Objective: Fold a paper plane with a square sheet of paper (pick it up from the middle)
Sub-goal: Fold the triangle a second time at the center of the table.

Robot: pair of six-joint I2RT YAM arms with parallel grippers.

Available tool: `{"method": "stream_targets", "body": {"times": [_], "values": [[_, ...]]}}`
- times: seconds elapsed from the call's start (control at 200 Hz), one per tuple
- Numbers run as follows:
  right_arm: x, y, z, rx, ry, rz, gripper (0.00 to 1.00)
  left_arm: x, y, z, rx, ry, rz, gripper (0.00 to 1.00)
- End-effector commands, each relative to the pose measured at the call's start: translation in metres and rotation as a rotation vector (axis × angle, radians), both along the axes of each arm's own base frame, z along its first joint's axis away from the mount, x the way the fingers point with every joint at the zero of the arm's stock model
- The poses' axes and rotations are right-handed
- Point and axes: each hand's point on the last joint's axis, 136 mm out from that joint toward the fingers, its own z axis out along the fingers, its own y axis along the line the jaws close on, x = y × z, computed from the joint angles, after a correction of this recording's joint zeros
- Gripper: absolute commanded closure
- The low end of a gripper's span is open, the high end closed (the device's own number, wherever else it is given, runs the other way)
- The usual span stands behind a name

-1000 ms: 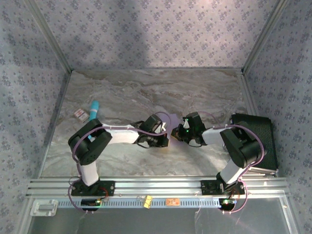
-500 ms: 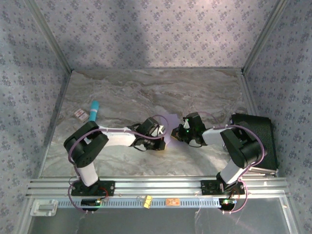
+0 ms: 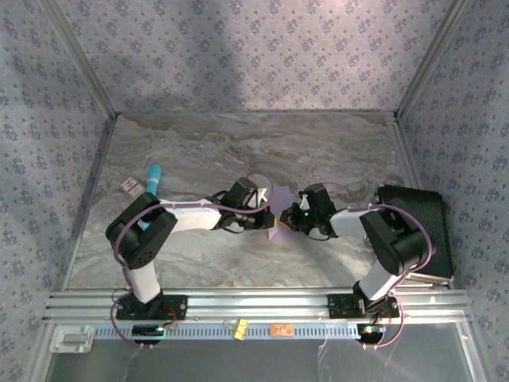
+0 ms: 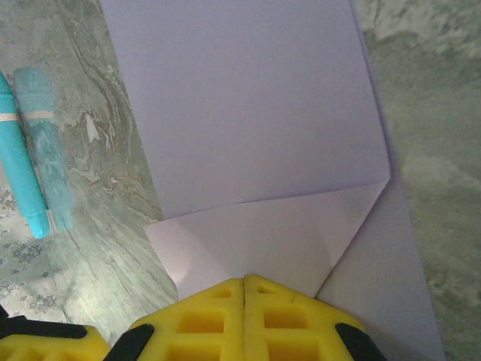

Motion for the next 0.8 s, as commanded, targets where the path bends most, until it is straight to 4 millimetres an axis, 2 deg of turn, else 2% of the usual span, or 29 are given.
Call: {"method": "stream_targets", "body": {"times": [0.0,0.205,0.45,0.585,0.795], "values": [[-0.015,-0.019,-0.023,-0.093,0.075,-0.030,1.00,-0.001,-0.011,0.000,-0.019,0.017,-0.042,0.95],[-0.014,-0.019,-0.021,-0.089,0.071,-0.029,1.00,-0.006,0.001,-0.030,0.097,0.067,-0.030,0.98],[-0.008,-0.014,-0.014,-0.069,0.051,-0.016,1.00,-0.025,0.020,-0.065,0.202,0.105,-0.041,0.99],[-0.002,-0.011,-0.002,-0.048,0.020,-0.004,1.00,-0.029,0.028,-0.073,0.238,0.108,-0.035,0.99],[-0.001,-0.002,0.022,-0.023,-0.048,0.045,1.00,-0.028,0.032,-0.072,0.258,0.094,-0.029,1.00]]}}
